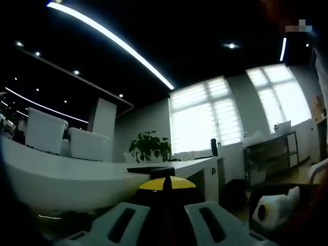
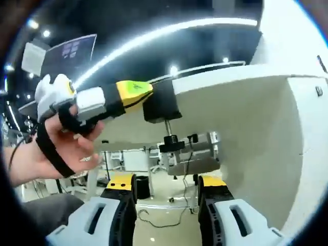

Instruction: Clamp the fixed fixture on the desktop, loosen the retaining clip, secure it to the edge of the desk, and tighten the retaining clip.

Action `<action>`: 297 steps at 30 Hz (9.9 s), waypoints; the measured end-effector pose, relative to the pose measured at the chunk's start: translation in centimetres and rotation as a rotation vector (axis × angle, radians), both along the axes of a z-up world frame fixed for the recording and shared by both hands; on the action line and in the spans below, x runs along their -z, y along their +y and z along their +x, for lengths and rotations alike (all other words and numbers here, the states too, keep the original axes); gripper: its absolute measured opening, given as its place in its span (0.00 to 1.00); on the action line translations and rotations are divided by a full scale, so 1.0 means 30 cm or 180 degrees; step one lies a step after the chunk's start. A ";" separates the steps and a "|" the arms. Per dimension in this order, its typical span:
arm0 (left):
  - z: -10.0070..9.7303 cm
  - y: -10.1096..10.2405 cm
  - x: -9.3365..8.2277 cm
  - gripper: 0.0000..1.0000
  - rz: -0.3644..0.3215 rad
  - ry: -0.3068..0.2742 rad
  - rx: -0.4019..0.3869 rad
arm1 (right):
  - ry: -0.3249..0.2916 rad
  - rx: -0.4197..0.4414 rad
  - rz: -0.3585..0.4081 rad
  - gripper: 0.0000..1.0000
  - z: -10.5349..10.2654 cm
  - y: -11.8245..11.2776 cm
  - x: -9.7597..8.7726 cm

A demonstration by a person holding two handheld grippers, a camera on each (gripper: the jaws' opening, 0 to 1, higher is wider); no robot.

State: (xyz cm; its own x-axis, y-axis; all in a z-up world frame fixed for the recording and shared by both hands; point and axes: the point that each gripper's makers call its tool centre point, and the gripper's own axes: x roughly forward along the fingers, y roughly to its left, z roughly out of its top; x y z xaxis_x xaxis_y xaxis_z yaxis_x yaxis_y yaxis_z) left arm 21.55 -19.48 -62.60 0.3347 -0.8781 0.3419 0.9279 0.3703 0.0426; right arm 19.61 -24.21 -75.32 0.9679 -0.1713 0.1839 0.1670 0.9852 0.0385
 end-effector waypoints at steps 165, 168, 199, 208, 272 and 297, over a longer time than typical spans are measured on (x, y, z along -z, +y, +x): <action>0.000 0.002 0.003 0.03 -0.0012 -0.0041 0.0025 | 0.0153 -0.2075 -0.0128 0.41 0.267 0.043 -0.128; -0.001 0.002 0.003 0.03 -0.0010 -0.0037 0.0022 | 0.0117 -0.1774 -0.0012 0.44 0.246 0.021 -0.121; -0.011 -0.004 0.002 0.03 0.0037 -0.0046 -0.0015 | 0.0002 -0.0034 -0.0217 0.38 0.107 0.017 -0.156; -0.017 -0.009 0.006 0.03 0.0054 -0.0064 -0.0027 | 0.0010 -0.0060 -0.0349 0.37 0.191 0.033 -0.145; -0.014 -0.012 0.017 0.03 0.0045 0.0058 0.0085 | 0.0277 -0.2008 -0.0418 0.38 0.236 0.055 -0.090; -0.011 -0.007 -0.012 0.03 -0.0025 0.0029 0.0048 | 0.0264 -0.0070 -0.0188 0.31 0.061 0.021 -0.092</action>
State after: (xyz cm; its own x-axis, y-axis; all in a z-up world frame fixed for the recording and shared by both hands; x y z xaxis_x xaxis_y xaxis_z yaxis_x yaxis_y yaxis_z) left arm 21.23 -19.67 -62.24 0.3245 -0.8804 0.3458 0.9338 0.3565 0.0314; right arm 21.44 -23.57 -72.57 0.9836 -0.1410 0.1122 0.1455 0.9888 -0.0330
